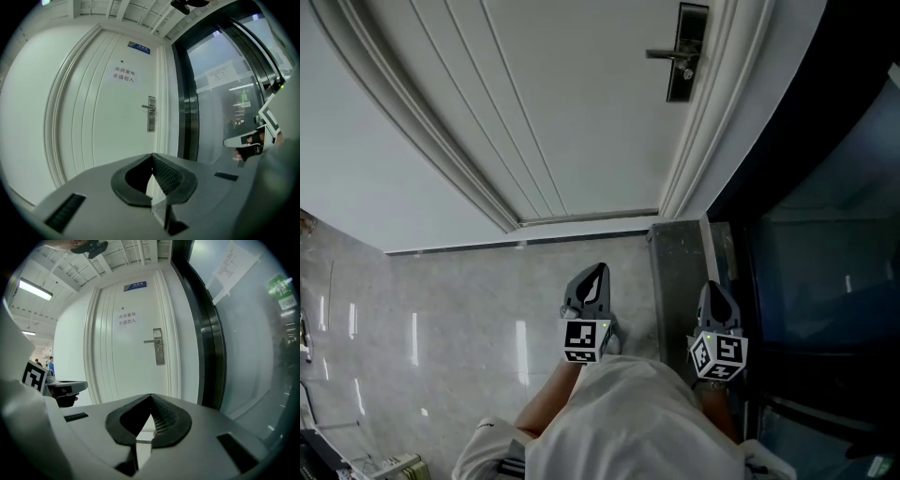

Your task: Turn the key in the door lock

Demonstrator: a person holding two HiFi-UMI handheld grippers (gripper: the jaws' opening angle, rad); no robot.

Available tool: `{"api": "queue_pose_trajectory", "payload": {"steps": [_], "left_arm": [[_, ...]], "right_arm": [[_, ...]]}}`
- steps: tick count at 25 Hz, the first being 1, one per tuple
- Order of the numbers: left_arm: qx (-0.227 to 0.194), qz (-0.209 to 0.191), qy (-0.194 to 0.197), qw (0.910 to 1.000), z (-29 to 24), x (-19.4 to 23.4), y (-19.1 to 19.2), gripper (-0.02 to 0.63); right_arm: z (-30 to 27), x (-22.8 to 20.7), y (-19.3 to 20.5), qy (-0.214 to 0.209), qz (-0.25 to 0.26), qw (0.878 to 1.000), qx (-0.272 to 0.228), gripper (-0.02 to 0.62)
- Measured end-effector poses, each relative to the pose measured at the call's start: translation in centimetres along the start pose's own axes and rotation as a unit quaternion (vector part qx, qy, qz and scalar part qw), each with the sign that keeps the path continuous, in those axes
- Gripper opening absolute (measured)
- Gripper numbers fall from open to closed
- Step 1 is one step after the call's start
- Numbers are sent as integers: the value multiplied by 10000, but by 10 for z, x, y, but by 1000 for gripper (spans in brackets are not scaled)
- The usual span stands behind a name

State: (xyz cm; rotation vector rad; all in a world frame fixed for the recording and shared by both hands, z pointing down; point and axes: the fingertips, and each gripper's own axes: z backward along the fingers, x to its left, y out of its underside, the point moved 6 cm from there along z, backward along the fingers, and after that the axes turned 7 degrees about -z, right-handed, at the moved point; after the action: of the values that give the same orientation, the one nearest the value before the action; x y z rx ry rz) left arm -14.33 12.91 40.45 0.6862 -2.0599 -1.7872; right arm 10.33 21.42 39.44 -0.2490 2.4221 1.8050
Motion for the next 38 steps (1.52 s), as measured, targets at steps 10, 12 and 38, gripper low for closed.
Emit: {"api": "queue_pose_trajectory", "payload": {"steps": [10,12,38], "left_arm": [[-198,-43,228,9995,-62,56,-18,9],[-139,-33,255,9996,-71,64,-15,9],[154,-133,-6,9998,-260,82,-42,9]], "right_arm": [[-72,21,-24,257,-29,9996,-142,0],[-84,29,-25,209,16,9997,-135,0],[-275,-52,-70,-246,-92,9991,343,0]]}}
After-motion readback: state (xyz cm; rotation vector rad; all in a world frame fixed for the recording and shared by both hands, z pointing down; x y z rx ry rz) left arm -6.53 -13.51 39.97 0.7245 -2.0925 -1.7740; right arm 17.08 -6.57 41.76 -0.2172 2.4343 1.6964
